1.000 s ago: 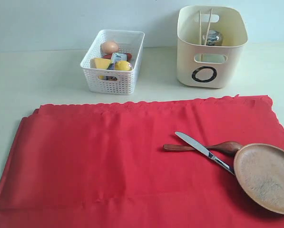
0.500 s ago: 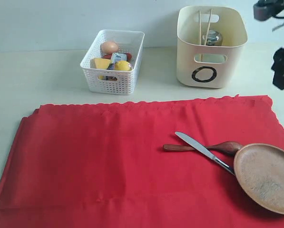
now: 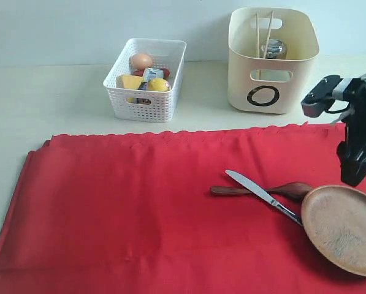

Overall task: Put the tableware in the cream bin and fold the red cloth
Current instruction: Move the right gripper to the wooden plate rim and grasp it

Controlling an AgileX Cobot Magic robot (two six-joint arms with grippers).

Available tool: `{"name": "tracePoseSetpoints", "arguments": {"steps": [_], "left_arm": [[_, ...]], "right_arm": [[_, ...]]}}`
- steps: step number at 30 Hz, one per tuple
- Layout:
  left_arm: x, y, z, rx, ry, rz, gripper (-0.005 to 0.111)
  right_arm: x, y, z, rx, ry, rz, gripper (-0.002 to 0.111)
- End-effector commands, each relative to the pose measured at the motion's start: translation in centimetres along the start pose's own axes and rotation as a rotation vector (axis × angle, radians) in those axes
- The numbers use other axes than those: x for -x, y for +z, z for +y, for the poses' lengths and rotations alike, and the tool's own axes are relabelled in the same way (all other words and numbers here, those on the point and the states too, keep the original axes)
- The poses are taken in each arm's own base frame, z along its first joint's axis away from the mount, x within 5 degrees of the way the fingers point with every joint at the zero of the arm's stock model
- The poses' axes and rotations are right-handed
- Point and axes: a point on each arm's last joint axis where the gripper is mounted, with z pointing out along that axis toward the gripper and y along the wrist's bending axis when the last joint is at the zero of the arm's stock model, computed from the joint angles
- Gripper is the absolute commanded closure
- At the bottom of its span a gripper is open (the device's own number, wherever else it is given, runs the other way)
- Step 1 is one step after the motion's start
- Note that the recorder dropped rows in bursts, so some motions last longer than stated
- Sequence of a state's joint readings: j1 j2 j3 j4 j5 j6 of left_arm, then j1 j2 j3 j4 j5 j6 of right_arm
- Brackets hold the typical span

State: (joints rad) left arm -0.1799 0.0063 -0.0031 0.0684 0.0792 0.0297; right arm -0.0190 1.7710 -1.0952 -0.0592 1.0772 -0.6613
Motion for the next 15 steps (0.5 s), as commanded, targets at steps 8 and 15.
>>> {"name": "tracePoseSetpoints", "arguments": {"steps": [8, 15], "left_arm": [[-0.1, 0.0, 0.0, -0.007, 0.000, -0.003, 0.106], [-0.1, 0.0, 0.0, -0.007, 0.000, -0.003, 0.106]], "right_arm": [[0.9, 5.4, -0.5, 0.116, -0.031, 0.134, 0.051], [0.5, 7.2, -0.9, 0.166, -0.018, 0.190, 0.052]]}}
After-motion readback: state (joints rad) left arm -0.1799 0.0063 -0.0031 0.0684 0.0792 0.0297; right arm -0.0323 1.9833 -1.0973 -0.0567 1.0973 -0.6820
